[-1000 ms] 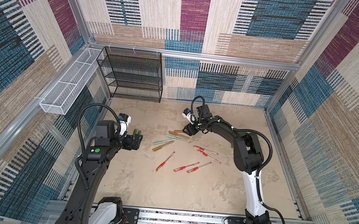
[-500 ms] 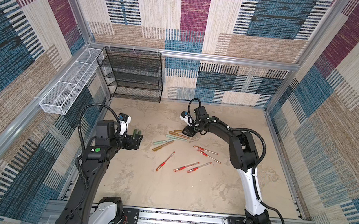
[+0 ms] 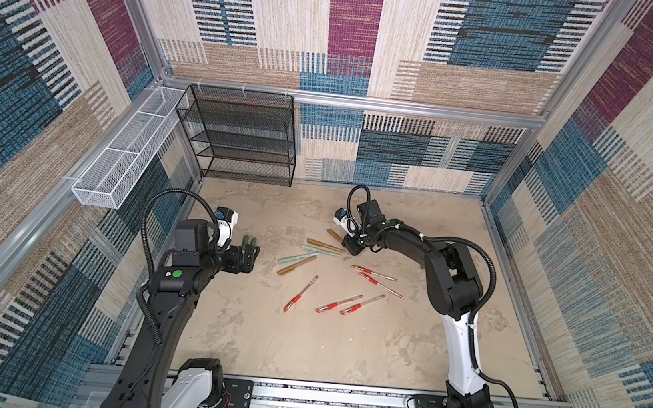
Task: Open the pen caps
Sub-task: 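Raise the tan pen toward the left gripper while the left gripper grasps its cap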
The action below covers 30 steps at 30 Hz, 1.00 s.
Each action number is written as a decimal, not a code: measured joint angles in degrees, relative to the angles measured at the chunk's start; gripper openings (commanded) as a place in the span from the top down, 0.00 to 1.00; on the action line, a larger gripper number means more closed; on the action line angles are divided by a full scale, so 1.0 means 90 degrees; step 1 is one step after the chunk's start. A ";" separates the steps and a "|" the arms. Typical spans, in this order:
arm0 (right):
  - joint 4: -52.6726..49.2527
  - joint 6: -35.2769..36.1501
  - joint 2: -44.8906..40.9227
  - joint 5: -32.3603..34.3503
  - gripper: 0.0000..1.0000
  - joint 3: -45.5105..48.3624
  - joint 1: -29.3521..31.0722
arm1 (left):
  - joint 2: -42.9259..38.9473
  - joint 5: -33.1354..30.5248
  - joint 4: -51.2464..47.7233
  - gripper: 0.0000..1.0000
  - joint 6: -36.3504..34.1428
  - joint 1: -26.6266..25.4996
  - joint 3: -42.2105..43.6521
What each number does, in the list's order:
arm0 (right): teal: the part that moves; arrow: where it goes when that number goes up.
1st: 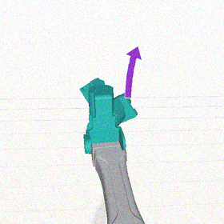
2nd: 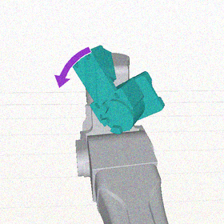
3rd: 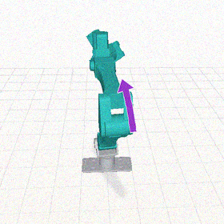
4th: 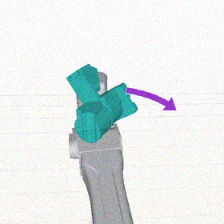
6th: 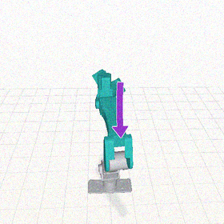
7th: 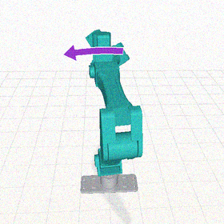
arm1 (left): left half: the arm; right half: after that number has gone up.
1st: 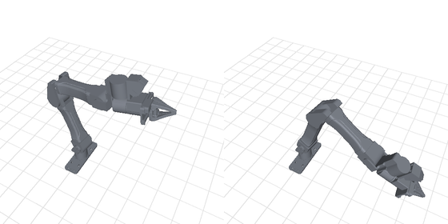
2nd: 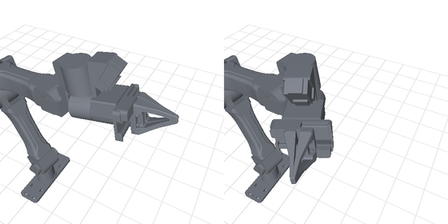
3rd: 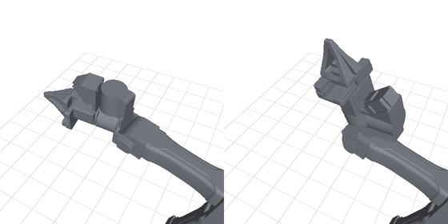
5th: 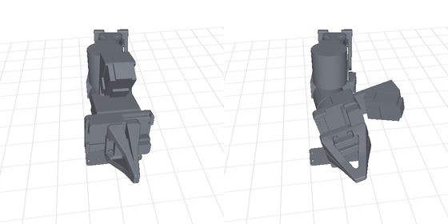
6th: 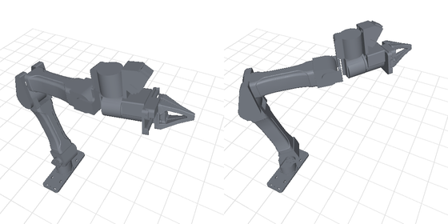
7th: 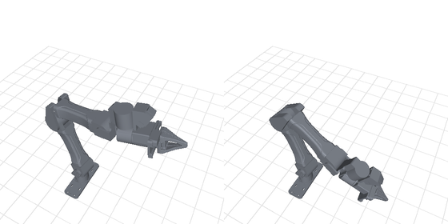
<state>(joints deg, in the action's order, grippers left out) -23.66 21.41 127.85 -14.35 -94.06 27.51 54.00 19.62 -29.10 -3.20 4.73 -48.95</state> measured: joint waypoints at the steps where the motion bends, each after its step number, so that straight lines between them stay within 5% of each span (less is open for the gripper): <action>1: 0.0002 -0.0056 -0.0104 0.0012 0.94 0.0119 0.0000 | -0.0012 0.0056 -0.0002 0.02 -0.0002 0.0000 0.0000; 17: 0.2191 -0.2407 -0.2684 0.0041 0.93 0.2936 0.0301 | 0.0019 0.1003 -0.0007 0.01 -0.0051 -0.0206 -0.0010; 23: 0.2783 -0.3361 -0.3113 0.0051 0.94 0.3400 0.0947 | 0.0109 0.1248 0.0010 0.00 0.0007 -0.0299 -0.0063; 30: 0.3621 -0.4238 -0.3395 0.0168 0.94 0.3728 0.2021 | 0.0248 0.2467 0.0369 0.03 0.0801 -0.0347 0.0046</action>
<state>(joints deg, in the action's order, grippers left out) 8.93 -16.73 97.30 -12.84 -60.51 45.69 56.23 41.82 -25.78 4.01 1.61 -48.53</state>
